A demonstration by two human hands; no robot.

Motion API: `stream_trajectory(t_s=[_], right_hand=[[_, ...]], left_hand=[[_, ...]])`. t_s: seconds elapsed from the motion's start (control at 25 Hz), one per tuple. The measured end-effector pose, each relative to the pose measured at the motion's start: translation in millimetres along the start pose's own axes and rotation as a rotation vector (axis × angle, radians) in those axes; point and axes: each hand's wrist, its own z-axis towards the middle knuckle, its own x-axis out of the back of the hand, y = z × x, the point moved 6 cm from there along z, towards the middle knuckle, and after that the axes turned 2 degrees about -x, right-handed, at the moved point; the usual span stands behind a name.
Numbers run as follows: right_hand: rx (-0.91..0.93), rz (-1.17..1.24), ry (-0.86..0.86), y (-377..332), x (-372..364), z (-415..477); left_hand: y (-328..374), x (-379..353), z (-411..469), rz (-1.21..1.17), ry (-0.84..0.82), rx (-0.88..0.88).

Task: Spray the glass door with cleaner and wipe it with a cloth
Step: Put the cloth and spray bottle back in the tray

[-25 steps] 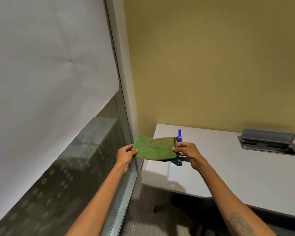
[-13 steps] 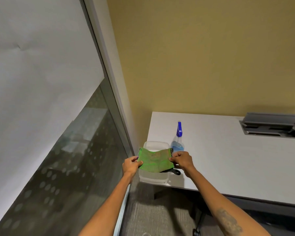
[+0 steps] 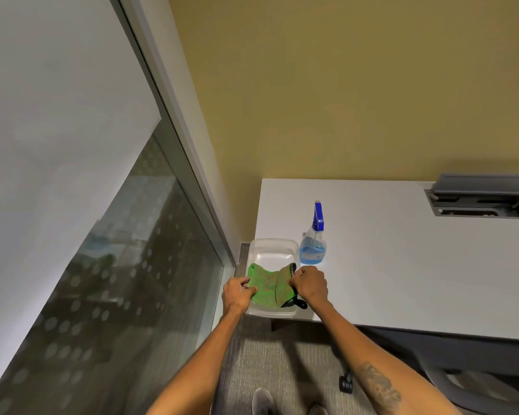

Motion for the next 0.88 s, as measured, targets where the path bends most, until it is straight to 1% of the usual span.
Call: stream_trajectory(t_s=[0.24,0.4,0.48,0.56,0.6,0.68,0.76,0.88], right_hand=[[0.025,-0.039,0.027,10,-10,1],[0.014,-0.086,0.087,19,-3,2],[0.015,-0.011,0.175,18,9,5],[0.064,0.162,0.268,12,24,11],[0.088,0.256,0.298,7,33,16],[0.111,0.391,0.306,-7,50,28],[0.136,0.435,0.294,-22,60,41],[0.162,0.409,0.309,-33,67,56]], left_hand=[[-12,-7,4,0.083,-0.072,0.003],[-12,-8,4,0.102,-0.05,-0.039],[-10,-4,4,0.104,-0.019,-0.065],[-9,-1,7,0.091,0.001,-0.079],[-10,1,8,0.082,0.002,-0.08],[-13,1,10,0.069,-0.018,-0.077],[-19,0,10,0.065,-0.061,-0.079],[-27,-1,10,0.085,-0.116,-0.096]])
